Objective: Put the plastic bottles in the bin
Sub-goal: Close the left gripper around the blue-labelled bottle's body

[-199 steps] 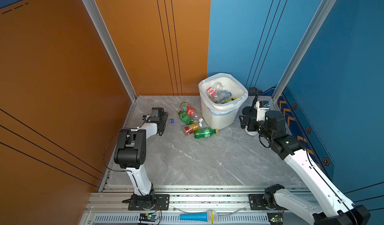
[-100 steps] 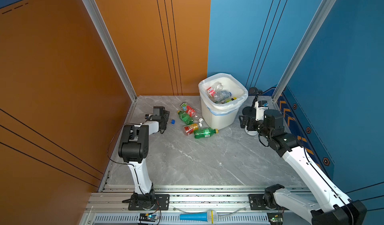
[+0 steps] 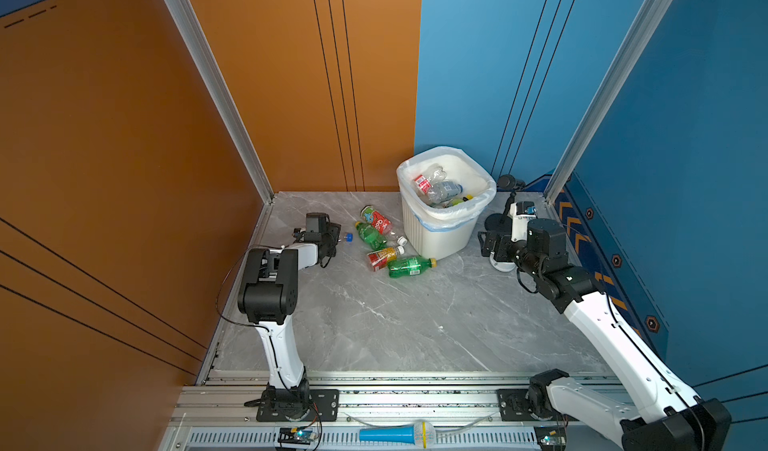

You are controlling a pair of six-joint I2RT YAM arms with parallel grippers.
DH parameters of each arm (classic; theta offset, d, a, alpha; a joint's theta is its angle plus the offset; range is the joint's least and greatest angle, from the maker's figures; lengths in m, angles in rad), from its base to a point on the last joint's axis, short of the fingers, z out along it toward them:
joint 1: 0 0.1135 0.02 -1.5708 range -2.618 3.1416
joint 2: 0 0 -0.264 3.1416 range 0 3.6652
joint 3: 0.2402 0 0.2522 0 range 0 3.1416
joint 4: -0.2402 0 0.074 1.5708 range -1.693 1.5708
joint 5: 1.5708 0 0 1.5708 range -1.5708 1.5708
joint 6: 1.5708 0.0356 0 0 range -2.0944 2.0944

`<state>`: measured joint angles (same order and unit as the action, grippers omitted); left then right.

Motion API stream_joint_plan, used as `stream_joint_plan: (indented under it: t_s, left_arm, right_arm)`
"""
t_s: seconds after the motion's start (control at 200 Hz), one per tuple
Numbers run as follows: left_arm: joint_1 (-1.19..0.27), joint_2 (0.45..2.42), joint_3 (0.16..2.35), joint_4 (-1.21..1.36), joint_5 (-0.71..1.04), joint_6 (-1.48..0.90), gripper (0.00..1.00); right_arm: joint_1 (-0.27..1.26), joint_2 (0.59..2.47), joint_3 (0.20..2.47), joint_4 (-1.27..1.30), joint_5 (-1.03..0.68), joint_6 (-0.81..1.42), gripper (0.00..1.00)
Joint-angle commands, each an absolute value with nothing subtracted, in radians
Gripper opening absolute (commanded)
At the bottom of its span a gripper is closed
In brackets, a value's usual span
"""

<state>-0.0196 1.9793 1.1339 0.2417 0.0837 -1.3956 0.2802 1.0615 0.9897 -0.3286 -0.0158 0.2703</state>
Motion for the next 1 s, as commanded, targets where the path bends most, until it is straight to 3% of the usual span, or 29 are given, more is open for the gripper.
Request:
stream_joint_plan:
  t_s: [0.0, 0.11, 0.205, 0.391, 0.541, 0.701, 0.996]
  left_arm:
    - [-0.011, 1.962, 1.114, 0.252, 0.132, -1.362, 0.69]
    - [-0.008, 1.926, 1.091, 0.253, 0.146, -1.342, 0.61]
    - [0.0, 1.907, 1.064, 0.266, 0.17, -1.337, 0.61]
    - [0.009, 1.869, 1.098, 0.156, 0.232, -1.223, 0.8]
    - [0.047, 1.842, 1.1, 0.063, 0.255, -1.17, 0.82]
    - [0.059, 1.863, 1.136, 0.02, 0.271, -1.133, 0.96]
    - [0.03, 2.022, 1.412, -0.11, 0.264, -1.052, 0.98]
  right_arm:
    - [0.274, 1.062, 0.99, -0.3, -0.028, 0.285, 1.0]
    - [0.272, 1.057, 0.989, -0.297, -0.028, 0.29, 1.0]
    - [0.27, 1.052, 0.986, -0.291, -0.032, 0.295, 1.0]
    - [0.268, 1.052, 0.989, -0.292, -0.035, 0.295, 1.0]
    - [0.266, 1.048, 0.989, -0.292, -0.037, 0.296, 1.0]
    - [0.264, 1.051, 0.985, -0.283, -0.044, 0.295, 1.0]
    - [0.253, 1.054, 0.987, -0.291, -0.043, 0.285, 1.0]
